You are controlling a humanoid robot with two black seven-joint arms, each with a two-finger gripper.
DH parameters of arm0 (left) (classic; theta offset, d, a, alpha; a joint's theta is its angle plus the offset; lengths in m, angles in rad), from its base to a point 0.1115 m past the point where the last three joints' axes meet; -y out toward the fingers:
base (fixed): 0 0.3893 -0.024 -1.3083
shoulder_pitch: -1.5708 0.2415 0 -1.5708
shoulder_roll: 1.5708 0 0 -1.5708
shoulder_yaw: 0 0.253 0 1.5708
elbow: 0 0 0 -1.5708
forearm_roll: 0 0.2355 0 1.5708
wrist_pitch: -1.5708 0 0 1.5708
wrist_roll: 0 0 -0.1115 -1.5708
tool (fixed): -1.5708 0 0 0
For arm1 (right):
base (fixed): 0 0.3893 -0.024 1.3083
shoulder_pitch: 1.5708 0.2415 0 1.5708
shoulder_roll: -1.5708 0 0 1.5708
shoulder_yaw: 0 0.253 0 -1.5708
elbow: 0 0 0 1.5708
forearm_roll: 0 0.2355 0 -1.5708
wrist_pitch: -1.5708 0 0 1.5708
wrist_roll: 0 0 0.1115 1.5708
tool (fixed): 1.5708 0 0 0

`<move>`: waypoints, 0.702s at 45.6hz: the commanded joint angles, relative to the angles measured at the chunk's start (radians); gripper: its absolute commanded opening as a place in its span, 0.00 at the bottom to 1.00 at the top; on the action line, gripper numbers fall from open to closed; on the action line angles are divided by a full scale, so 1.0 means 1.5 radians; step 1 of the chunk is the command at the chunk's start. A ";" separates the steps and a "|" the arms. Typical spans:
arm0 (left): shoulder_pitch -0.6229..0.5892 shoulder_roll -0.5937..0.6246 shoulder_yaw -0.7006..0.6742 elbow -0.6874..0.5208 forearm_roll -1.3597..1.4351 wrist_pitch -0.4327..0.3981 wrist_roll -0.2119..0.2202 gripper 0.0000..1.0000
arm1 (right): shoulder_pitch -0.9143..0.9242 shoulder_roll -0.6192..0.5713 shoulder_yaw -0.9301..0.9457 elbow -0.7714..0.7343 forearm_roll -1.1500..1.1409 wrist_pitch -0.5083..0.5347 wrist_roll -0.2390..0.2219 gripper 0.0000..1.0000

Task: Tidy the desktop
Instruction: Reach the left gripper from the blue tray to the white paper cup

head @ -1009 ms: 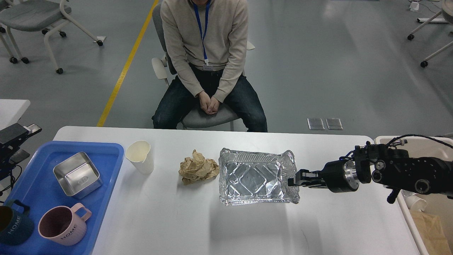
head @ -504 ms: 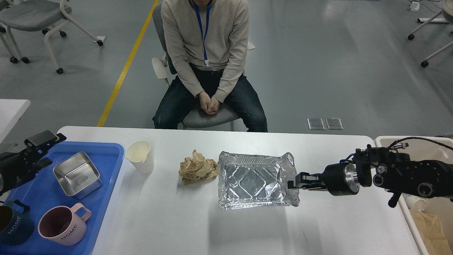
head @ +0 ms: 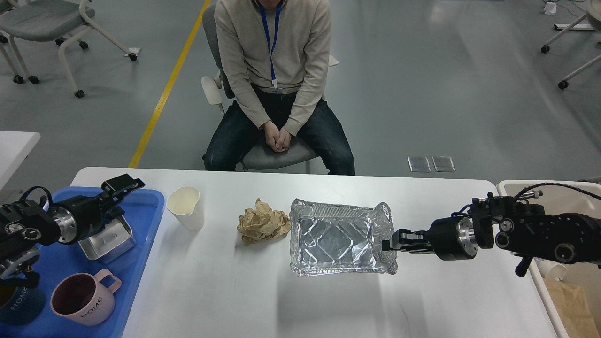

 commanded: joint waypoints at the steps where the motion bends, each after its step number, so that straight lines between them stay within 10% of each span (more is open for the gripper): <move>1: -0.002 -0.036 0.016 0.026 -0.001 0.002 0.008 0.88 | 0.001 0.001 0.001 0.000 0.001 -0.001 0.000 0.00; 32: -0.002 -0.141 0.021 0.133 -0.001 0.001 -0.001 0.70 | 0.000 -0.003 0.000 -0.001 0.001 -0.001 0.003 0.00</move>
